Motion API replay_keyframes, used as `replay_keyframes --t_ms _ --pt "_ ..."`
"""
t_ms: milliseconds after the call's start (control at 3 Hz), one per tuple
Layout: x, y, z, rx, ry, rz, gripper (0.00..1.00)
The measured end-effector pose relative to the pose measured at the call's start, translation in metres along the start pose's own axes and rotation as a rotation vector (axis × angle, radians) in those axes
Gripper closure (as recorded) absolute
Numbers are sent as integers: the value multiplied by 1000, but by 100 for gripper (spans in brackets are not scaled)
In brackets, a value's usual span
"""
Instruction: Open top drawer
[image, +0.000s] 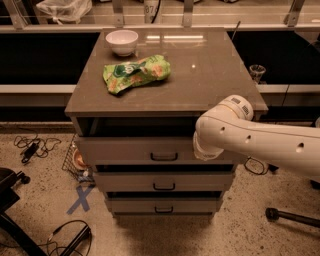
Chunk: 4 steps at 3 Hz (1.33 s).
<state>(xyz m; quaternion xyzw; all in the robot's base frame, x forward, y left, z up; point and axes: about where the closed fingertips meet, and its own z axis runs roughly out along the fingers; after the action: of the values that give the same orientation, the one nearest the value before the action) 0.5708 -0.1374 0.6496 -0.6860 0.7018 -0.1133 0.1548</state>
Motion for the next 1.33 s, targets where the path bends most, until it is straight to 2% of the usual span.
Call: replay_keyframes --t_ms 667,1000,1333 --pt "0 0 0 0 0 0 5" --pt "0 0 0 -1 0 0 0" --pt "0 0 0 -1 0 0 0"
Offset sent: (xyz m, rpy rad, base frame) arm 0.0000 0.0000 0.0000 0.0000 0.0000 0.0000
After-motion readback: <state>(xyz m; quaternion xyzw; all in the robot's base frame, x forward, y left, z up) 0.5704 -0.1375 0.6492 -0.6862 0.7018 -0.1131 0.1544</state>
